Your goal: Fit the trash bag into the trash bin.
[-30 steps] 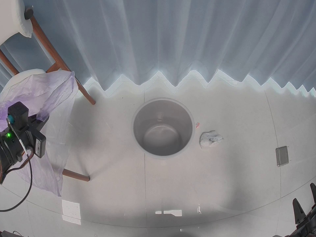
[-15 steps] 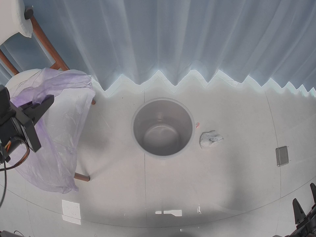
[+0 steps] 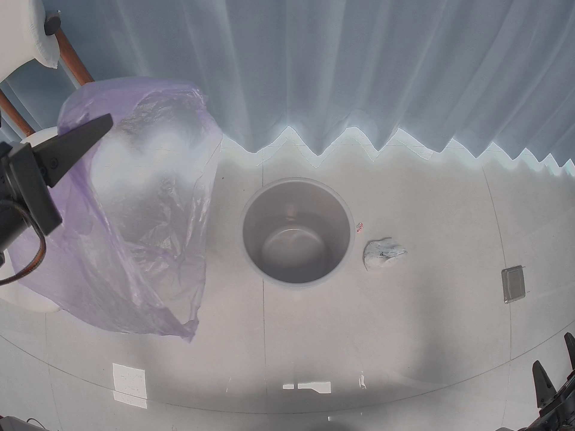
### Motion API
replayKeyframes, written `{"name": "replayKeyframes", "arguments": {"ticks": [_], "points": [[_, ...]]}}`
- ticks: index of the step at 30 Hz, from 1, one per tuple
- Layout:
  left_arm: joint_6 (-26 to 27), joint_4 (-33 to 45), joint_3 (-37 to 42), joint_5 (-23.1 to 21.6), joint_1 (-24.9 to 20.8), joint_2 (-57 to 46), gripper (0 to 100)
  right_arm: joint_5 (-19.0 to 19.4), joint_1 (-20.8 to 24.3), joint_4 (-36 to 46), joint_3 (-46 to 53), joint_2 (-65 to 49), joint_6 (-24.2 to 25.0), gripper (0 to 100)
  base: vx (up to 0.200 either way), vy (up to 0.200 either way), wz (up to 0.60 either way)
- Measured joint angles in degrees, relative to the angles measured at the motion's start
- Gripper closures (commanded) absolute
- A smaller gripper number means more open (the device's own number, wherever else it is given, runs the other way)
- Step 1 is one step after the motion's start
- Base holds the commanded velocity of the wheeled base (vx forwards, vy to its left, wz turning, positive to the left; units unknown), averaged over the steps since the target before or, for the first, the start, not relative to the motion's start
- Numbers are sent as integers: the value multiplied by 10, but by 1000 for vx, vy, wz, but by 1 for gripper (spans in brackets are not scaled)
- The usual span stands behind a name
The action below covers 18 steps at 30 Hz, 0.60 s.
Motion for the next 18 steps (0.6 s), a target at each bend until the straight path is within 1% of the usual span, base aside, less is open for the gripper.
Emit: {"name": "replayKeyframes", "arguments": {"ticks": [2,5,9,14,18], "points": [[-11,-4,-5,-10,-14,10,100,0,0,0,0,0,0,0,0,0,0],[-39,-9,-21,-47,-26,26,100,0,0,0,0,0,0,0,0,0,0],[-53,-13,-56,-83,-37,56,100,0,0,0,0,0,0,0,0,0,0],[-61,-14,-96,-111,-60,99,100,0,0,0,0,0,1,0,0,0,0],[-80,-15,-120,-131,-80,133,100,0,0,0,0,0,2,0,0,0,0]]}}
